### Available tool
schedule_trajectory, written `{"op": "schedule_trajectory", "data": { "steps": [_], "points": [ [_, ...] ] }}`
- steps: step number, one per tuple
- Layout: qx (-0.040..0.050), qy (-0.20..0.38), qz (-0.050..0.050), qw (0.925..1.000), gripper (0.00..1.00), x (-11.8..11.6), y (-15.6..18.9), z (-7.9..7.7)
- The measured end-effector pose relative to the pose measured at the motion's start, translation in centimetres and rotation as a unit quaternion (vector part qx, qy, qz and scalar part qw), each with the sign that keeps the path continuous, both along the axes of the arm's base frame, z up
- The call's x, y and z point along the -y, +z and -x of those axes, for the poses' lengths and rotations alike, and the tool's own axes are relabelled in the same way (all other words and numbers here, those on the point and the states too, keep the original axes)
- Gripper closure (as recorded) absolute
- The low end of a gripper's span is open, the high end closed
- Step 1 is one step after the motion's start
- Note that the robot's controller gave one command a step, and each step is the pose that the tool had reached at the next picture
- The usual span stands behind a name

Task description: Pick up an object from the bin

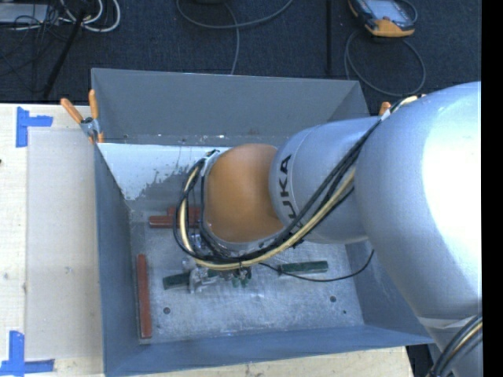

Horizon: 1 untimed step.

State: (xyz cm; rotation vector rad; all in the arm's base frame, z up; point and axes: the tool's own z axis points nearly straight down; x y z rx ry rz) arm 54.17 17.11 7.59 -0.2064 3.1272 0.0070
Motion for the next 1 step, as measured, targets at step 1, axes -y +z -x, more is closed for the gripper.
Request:
{"op": "schedule_trajectory", "data": {
  "steps": [1],
  "points": [
    [-0.0032, 0.176, 0.003, 0.9844, 1.00, -1.02, 14.49, -3.73]
  ]
}}
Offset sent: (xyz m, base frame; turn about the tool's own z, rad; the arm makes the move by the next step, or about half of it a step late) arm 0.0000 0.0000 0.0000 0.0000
